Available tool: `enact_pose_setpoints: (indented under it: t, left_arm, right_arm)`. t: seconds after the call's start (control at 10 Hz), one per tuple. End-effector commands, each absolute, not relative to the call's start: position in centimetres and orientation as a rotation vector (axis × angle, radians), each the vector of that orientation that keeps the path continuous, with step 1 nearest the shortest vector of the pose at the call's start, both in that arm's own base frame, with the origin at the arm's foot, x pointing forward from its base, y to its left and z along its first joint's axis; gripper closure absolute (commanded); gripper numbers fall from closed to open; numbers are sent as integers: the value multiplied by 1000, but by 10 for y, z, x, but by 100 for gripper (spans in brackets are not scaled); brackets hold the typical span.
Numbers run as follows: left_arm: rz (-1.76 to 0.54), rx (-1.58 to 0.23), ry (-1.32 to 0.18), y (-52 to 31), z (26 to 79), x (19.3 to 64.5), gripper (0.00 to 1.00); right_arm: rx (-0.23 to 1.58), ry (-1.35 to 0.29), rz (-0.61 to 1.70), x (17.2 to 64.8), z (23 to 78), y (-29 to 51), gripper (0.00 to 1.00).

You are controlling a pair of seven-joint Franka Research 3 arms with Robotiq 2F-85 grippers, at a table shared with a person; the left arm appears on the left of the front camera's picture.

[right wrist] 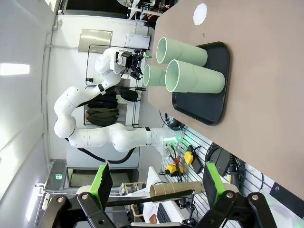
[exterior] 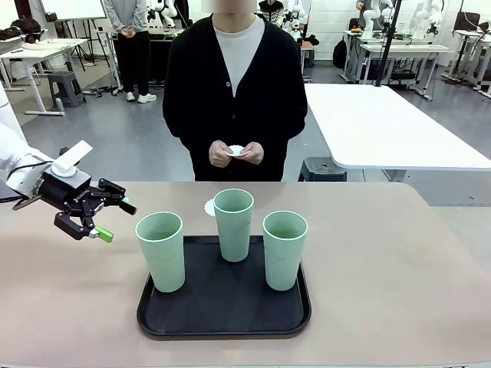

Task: Place coasters on the table and set cups on them.
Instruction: Pick up one Reusable plastic cup and place it on a coaster set by the human.

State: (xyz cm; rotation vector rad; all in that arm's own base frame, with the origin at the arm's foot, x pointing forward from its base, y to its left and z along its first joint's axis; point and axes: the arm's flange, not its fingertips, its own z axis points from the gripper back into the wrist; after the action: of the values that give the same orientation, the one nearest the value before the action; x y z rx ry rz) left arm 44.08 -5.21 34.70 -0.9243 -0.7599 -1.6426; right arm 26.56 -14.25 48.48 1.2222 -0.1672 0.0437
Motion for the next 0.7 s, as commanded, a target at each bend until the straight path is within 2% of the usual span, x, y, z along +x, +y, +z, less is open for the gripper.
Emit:
enact_pose_setpoints:
  t: [0.0,0.2,0.4,0.6]
  left_arm:
    - [-1644,-915,-761,-53,347,441,0]
    - [-1645,-925,-759,-53,347,441,0]
    - [-1626,-1008,-901,-44,335,442,0]
    - [-1621,-1065,-982,-39,319,436,0]
  right_arm:
    - [1227,-170,48,265,485,-143,0]
    - [1227,-170,48,265,485,-143,0]
    - [1227,-170,48,265,485,-143,0]
    - [1227,-170,48,265,485,-143,0]
